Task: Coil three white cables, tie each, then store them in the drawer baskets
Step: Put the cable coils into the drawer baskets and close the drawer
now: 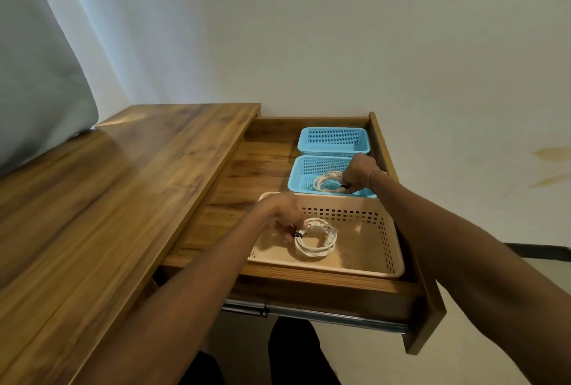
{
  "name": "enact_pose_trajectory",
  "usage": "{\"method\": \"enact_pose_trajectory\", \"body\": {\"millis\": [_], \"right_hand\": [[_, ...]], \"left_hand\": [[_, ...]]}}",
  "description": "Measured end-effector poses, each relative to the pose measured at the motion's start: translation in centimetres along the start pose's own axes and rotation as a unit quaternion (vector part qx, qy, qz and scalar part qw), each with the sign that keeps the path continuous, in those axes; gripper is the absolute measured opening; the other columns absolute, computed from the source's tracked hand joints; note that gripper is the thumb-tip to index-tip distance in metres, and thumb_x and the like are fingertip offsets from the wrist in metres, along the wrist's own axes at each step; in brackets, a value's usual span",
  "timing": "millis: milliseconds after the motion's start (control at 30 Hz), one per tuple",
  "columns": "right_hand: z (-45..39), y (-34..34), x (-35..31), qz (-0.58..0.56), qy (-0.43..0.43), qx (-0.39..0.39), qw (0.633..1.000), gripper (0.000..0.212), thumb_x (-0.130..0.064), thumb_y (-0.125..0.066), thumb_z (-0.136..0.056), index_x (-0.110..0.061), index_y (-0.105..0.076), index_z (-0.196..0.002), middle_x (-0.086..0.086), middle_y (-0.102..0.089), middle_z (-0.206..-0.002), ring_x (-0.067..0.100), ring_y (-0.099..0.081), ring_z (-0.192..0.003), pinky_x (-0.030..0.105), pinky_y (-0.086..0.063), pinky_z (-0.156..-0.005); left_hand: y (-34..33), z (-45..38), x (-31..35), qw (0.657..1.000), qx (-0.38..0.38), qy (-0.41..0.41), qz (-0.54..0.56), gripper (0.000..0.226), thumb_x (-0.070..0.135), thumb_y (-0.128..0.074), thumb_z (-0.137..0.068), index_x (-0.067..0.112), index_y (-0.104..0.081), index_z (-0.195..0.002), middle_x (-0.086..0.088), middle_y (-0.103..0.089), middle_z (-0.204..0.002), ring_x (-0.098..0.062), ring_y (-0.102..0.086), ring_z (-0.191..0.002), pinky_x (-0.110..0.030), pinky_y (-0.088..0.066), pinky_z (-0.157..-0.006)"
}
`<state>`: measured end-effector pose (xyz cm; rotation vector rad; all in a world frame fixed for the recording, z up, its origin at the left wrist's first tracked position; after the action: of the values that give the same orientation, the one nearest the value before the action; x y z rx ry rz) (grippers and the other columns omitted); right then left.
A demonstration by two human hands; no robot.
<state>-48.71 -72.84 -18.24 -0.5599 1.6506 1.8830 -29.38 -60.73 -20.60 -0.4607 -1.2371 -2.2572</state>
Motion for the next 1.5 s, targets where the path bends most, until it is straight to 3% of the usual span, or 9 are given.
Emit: {"method": "enact_pose_trajectory", "body": {"millis": [133, 367, 467, 600, 767, 900, 1033, 1200, 1500], "right_hand": [[0.1, -0.5, 0.0, 0.119, 0.032, 0.035, 0.992, 0.031, -0.022, -0.078, -0.084, -0.005, -0.068, -0.107, 0.009, -0.072, -0.109, 0.021, -0.068, -0.096, 0.026, -0.055, -0.073], [0.1, -1.0, -0.2, 0.197, 0.076, 0.032, 0.977, 0.028, -0.025, -0.077, -0.085, -0.006, -0.064, -0.1, 0.006, -0.066, -0.095, 0.017, -0.055, -0.08, 0.021, -0.037, -0.048], [0.2, -0.4, -1.3, 0.212, 0.107, 0.045, 0.97, 0.03, -0.025, -0.077, -0.084, -0.006, -0.064, -0.103, 0.006, -0.069, -0.1, 0.022, -0.064, -0.087, 0.03, -0.054, -0.065], [1.2, 0.4, -5.2, 0.197, 0.182, 0.076, 0.96, 0.036, -0.03, -0.076, -0.086, -0.003, -0.069, -0.108, 0.012, -0.071, -0.105, 0.023, -0.063, -0.087, 0.029, -0.049, -0.069], [4.4, -0.1, -12.3, 0.186, 0.291, 0.108, 0.932, 0.033, -0.031, -0.07, -0.092, -0.008, -0.071, -0.115, 0.011, -0.071, -0.114, 0.029, -0.065, -0.103, 0.037, -0.054, -0.082], [7.0, -1.8, -18.3, 0.144, 0.357, 0.103, 0.917, 0.014, -0.023, -0.068, -0.09, -0.009, -0.068, -0.093, 0.008, -0.071, -0.094, 0.024, -0.062, -0.08, 0.032, -0.05, -0.067], [9.9, -5.4, -23.5, 0.122, 0.425, 0.064, 0.895, 0.027, -0.024, -0.069, -0.092, -0.009, -0.071, -0.113, 0.005, -0.073, -0.107, 0.024, -0.068, -0.094, 0.03, -0.054, -0.078], [14.2, -10.6, -29.9, 0.153, 0.478, 0.04, 0.864, 0.046, -0.034, -0.066, -0.094, -0.011, -0.061, -0.134, 0.01, -0.067, -0.128, 0.029, -0.06, -0.119, 0.041, -0.052, -0.098], [24.1, -20.1, -40.0, 0.171, 0.584, -0.018, 0.793, 0.057, -0.04, -0.063, -0.093, -0.012, -0.054, -0.143, 0.01, -0.062, -0.137, 0.031, -0.055, -0.127, 0.041, -0.048, -0.103]], "left_hand": [[-0.5, 0.2, 0.0, 1.0, -0.008, -0.001, 0.014, 0.023, 0.005, -0.071, -0.092, -0.003, -0.07, -0.114, -0.025, -0.075, -0.104, -0.029, -0.07, -0.077, -0.05, -0.058, -0.094], [-0.6, 0.5, 0.1, 1.0, 0.004, -0.008, 0.005, 0.018, 0.012, -0.074, -0.091, 0.002, -0.072, -0.106, -0.019, -0.076, -0.1, -0.024, -0.068, -0.072, -0.041, -0.061, -0.086], [0.0, 0.9, 0.3, 1.0, 0.014, -0.003, 0.015, 0.022, 0.02, -0.078, -0.089, 0.005, -0.071, -0.103, -0.013, -0.076, -0.092, -0.022, -0.072, -0.072, -0.034, -0.064, -0.072], [2.4, 1.8, 1.1, 0.998, 0.049, -0.017, 0.044, 0.032, 0.017, -0.074, -0.092, 0.0, -0.067, -0.118, -0.011, -0.076, -0.097, -0.019, -0.076, -0.083, -0.031, -0.064, -0.074], [7.6, 5.3, 0.6, 0.989, 0.125, -0.059, 0.041, 0.022, 0.024, -0.07, -0.095, 0.004, -0.074, -0.104, -0.009, -0.077, -0.095, -0.02, -0.075, -0.082, -0.033, -0.063, -0.077], [13.6, 9.5, -2.7, 0.949, 0.302, -0.093, 0.006, 0.014, 0.026, -0.07, -0.095, 0.013, -0.076, -0.093, -0.004, -0.075, -0.093, -0.016, -0.07, -0.085, -0.036, -0.061, -0.081], [18.3, 13.8, -7.8, 0.883, 0.436, -0.023, -0.173, 0.032, 0.022, -0.059, -0.098, 0.016, -0.061, -0.129, -0.005, -0.063, -0.127, -0.027, -0.06, -0.113, -0.044, -0.054, -0.093], [21.1, 18.9, -15.6, 0.846, 0.468, 0.056, -0.25, 0.042, 0.024, -0.055, -0.098, 0.011, -0.052, -0.138, -0.013, -0.056, -0.137, -0.033, -0.054, -0.123, -0.044, -0.047, -0.098], [22.1, 30.1, -27.9, 0.818, 0.501, 0.169, -0.227, 0.041, 0.033, -0.058, -0.096, 0.009, -0.058, -0.129, -0.018, -0.06, -0.134, -0.036, -0.057, -0.123, -0.043, -0.047, -0.101]]}}
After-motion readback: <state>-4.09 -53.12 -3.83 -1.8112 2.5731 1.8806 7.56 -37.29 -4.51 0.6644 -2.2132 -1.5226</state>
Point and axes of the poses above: each hand's wrist, its own z-axis away from the middle knuckle, its own y-axis out of the back of the hand, x = y × z, the point moved 8 cm from there along -z, towards the middle knuckle
